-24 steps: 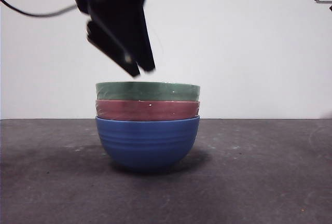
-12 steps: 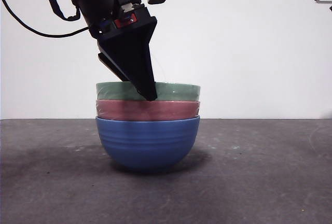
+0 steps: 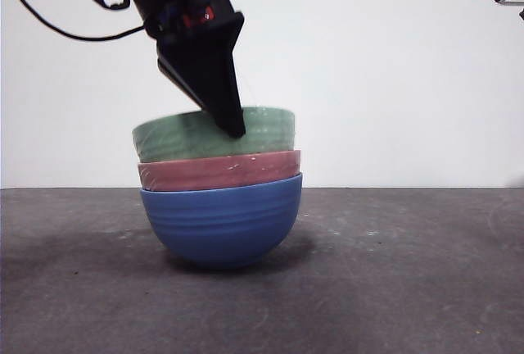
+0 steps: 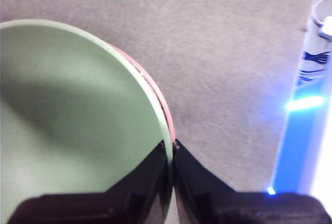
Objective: Pick up the green bowl on the top,put the green bowl on the left,pick up the red bowl in the middle,put the red bowl on the right
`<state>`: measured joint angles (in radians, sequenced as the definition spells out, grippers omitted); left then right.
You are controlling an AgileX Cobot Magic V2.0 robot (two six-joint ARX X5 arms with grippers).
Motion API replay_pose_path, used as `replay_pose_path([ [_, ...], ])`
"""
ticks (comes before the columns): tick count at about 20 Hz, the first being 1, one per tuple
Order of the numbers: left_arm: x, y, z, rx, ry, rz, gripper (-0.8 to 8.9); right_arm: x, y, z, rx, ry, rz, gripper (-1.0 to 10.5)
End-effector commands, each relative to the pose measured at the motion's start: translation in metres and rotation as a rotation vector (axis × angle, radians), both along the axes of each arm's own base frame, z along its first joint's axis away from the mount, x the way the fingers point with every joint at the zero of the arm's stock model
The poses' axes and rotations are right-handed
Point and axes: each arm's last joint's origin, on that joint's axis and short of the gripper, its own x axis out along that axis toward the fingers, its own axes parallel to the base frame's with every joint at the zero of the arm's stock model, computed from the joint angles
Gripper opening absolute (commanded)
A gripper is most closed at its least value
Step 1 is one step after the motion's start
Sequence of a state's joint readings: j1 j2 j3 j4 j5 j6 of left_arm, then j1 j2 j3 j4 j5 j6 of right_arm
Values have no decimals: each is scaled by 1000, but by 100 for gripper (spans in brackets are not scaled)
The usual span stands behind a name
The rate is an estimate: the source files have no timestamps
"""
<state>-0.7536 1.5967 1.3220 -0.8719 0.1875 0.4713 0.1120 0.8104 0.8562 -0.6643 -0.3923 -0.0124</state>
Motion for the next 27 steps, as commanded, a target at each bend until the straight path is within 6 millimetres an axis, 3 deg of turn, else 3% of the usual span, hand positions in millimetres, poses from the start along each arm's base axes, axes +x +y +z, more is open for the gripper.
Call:
replay_pose_path([
  [1, 0, -1, 14, -8, -10, -5, -8, 0, 0, 1, -2, -8, 5, 190],
  [7, -7, 6, 64, 34, -29, 71, -8, 0, 0, 1, -3, -8, 5, 190],
  [11, -30, 35, 104, 12, -130, 270, -8, 0, 0, 1, -3, -8, 4, 190],
  [14, -45, 62, 111, 71, -200, 439, -9, 0, 0, 1, -3, -8, 4, 189],
  [18, -55, 84, 69, 67, -168, 545, -9, 0, 0, 1, -3, -7, 4, 189],
  [19, -54, 83, 43, 88, -141, 555, -9, 1, 0, 1, -3, -7, 4, 189],
  [24, -46, 75, -15, 88, -87, 532, -9, 1, 0, 1, -2, -6, 4, 189],
  [27, -42, 72, -40, 92, -80, 531, -9, 1, 0, 1, 6, 0, -2, 189],
])
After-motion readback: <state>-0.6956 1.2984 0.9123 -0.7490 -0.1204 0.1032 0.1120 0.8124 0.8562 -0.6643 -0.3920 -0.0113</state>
